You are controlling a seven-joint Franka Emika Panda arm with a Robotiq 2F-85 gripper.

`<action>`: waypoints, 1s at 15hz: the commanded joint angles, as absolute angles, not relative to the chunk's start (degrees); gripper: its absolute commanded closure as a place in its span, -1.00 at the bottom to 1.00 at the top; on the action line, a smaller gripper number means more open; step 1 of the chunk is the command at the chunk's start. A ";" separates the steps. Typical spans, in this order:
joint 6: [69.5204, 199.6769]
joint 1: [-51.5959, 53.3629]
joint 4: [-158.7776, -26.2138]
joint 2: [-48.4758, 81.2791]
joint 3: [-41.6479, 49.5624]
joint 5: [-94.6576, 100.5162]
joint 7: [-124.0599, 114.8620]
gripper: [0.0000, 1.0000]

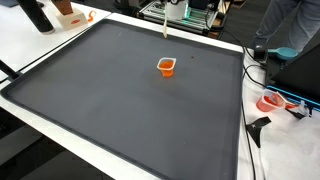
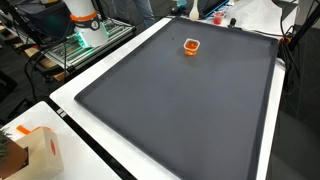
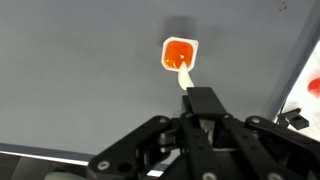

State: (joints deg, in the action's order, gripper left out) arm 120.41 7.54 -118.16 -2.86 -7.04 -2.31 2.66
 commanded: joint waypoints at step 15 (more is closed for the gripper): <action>121.20 2.95 -124.24 1.28 -1.71 -37.76 41.93 0.94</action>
